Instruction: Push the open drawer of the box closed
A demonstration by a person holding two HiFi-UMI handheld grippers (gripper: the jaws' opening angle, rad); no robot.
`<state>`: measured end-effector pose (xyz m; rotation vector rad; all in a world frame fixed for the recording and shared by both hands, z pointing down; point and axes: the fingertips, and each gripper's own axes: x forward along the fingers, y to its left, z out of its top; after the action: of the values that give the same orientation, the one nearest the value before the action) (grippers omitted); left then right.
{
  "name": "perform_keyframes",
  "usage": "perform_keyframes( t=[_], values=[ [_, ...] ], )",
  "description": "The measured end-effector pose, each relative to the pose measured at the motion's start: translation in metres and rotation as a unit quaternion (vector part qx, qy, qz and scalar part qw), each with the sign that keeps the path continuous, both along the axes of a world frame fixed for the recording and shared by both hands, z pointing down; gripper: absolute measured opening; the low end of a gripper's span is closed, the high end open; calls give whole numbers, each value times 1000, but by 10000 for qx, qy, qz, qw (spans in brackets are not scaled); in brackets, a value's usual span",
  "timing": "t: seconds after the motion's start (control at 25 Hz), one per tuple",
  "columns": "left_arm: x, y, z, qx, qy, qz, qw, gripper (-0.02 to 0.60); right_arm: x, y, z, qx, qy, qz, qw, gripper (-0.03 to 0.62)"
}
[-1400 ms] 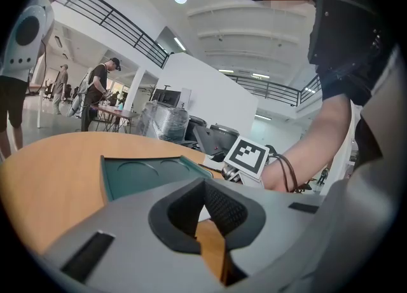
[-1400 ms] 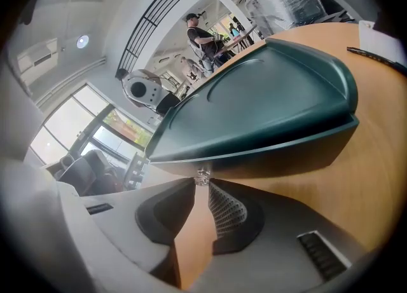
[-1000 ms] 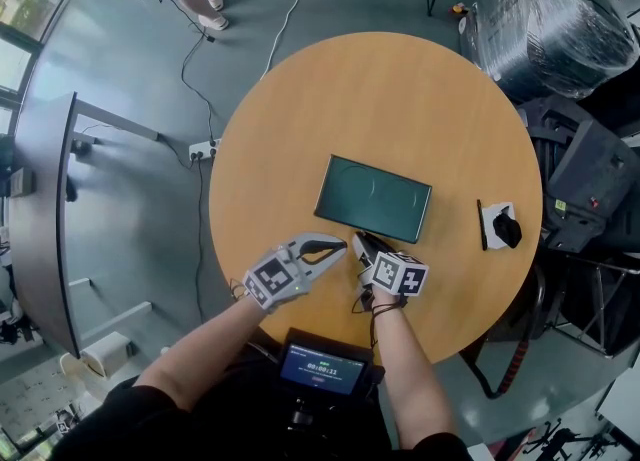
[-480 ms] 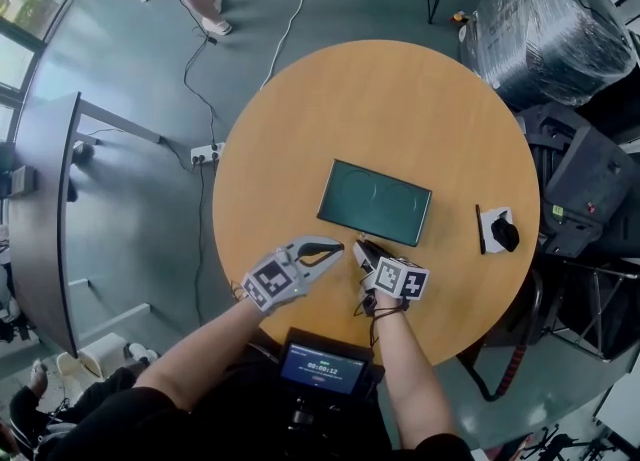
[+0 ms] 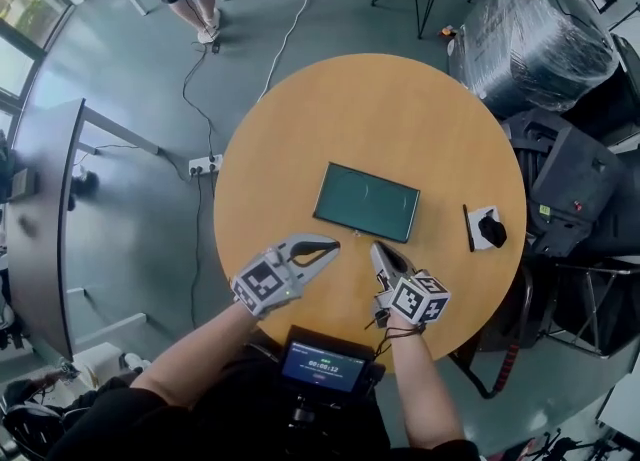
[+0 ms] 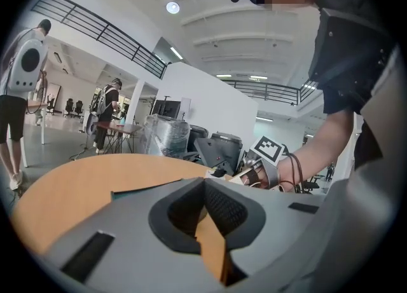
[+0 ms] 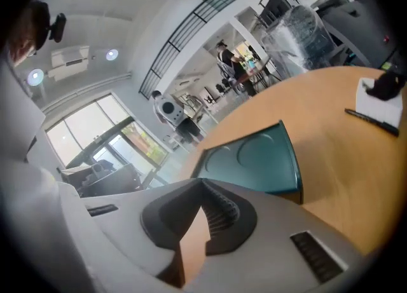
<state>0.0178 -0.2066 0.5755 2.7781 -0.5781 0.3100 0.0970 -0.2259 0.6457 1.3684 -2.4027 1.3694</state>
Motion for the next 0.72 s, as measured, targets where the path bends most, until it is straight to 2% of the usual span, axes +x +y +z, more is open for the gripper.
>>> perform_keyframes(
  t=[0.12,0.24,0.36,0.48,0.72],
  values=[
    [5,12,-37,178,128,33,9998,31,-1,13,-56,725,-129,-199,9971,21],
    [8,27,-75,335,239,38,9991,31,-4,30,-110,1416,-103,-467,9888,21],
    [9,42,-105,441,239,71,9987,31,-8,49,-158,2066,144,-724,9756,21],
    [12,57,-135,709,179,179,9972,31,-13,68,-203,2673,442,-966,9577,21],
    [13,77,-195,885,515,180,9946,31,-10,96,-271,3378,644,-1155,9319,21]
  ],
)
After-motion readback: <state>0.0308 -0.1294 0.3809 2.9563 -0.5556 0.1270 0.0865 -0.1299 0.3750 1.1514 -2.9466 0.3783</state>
